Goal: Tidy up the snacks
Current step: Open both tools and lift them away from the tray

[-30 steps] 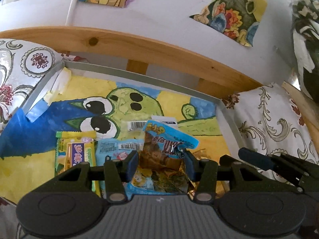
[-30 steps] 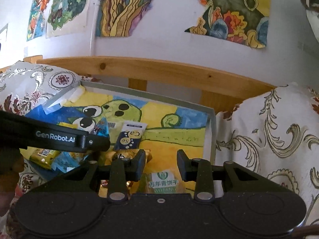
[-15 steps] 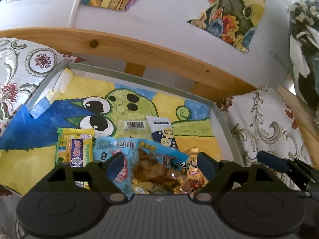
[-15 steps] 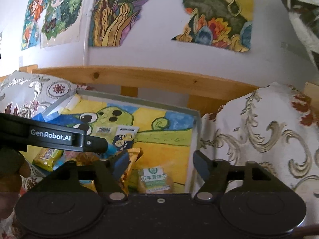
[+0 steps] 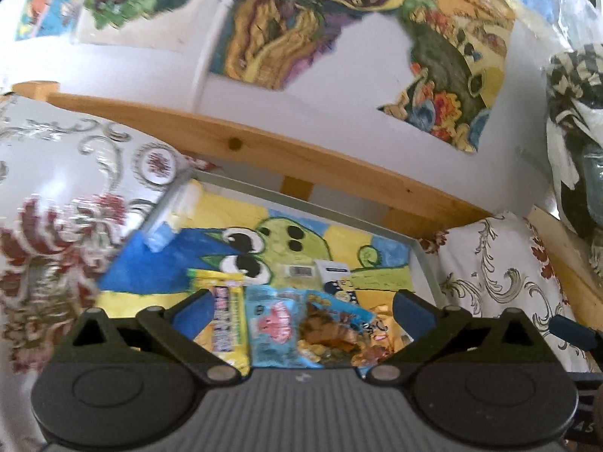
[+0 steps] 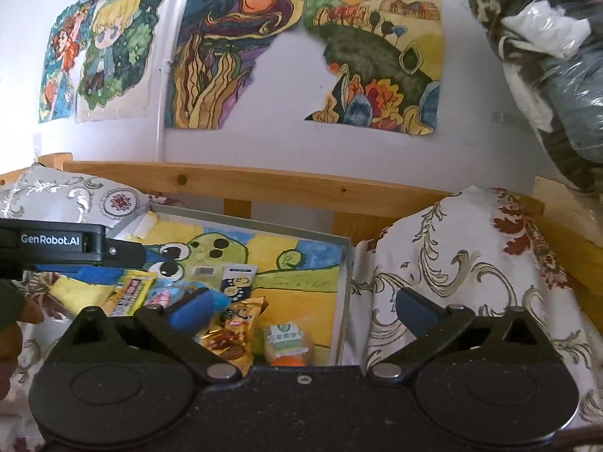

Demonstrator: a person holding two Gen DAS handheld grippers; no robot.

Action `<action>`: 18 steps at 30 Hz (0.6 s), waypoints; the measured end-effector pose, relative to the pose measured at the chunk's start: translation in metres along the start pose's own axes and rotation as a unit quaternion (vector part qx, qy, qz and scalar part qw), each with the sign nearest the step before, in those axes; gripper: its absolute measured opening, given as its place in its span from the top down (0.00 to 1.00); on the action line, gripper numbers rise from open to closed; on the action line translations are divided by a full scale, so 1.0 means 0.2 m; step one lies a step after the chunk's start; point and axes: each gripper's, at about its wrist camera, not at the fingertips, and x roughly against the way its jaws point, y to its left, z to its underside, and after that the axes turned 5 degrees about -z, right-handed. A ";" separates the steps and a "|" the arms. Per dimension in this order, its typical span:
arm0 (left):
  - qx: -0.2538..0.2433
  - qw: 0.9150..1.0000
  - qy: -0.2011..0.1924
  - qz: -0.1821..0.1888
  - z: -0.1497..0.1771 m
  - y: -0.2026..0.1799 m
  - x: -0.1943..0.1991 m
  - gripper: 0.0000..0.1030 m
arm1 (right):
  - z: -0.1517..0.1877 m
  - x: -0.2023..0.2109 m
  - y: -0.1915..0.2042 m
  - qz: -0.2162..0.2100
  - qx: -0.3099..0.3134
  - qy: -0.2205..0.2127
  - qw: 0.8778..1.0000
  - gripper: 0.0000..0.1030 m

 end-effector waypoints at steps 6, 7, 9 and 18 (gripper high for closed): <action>-0.015 1.000 -0.004 -0.015 0.06 0.05 0.20 0.00 | 0.02 0.18 0.10 -0.013 0.004 -0.009 1.000 0.01; -0.020 1.000 -0.006 -0.018 0.07 0.07 0.24 0.00 | 0.03 0.22 0.12 -0.016 0.003 -0.010 1.000 0.01; -0.024 0.999 -0.008 -0.023 0.10 0.09 0.32 0.00 | 0.05 0.28 0.15 -0.021 0.001 -0.013 1.000 0.01; -0.025 0.998 -0.002 -0.061 0.26 0.21 0.60 0.00 | 0.18 0.53 0.30 -0.035 -0.001 -0.021 0.999 0.01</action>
